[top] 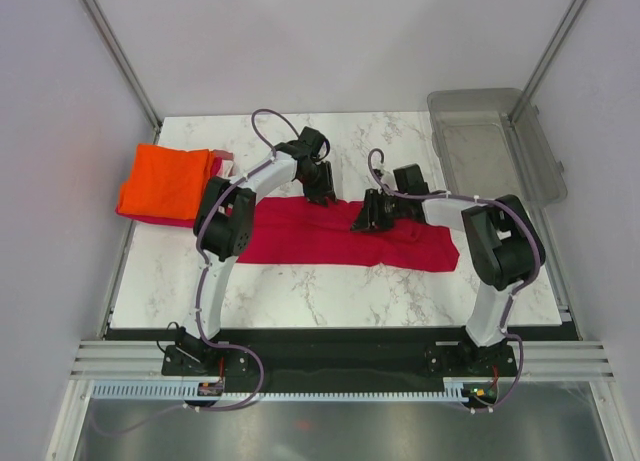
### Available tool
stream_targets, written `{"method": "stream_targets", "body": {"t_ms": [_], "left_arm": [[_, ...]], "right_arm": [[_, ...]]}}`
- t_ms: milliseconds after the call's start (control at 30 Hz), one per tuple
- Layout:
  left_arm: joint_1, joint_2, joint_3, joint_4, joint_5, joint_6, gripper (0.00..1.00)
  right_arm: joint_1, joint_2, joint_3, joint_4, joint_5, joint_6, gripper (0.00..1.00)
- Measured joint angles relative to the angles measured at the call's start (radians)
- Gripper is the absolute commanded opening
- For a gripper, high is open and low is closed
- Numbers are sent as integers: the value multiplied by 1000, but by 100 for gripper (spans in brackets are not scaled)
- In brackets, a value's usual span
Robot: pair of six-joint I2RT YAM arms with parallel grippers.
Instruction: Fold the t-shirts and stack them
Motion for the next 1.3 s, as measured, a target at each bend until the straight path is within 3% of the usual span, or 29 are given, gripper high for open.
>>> {"method": "stream_targets", "body": {"t_ms": [400,600,833,1067,1300], "left_arm": [[0,0,2,-2,-6,0,41],[-1,-6,0,-2,-9,0,45],[-1,-105,-47,-14,-38,0,47],[-2,-188,-76,-9,-38,0,45],[-16,-189,-136,-11,-72,1,45]], "right_arm": [[1,-127,-125,6,-23,16,45],[6,-122,-52,-2,-19,42,49],[31,-50,72,15,39,60,44],[40,29,80,-19,117,55,40],[41,-97,-33,-83,191,28,48]]}}
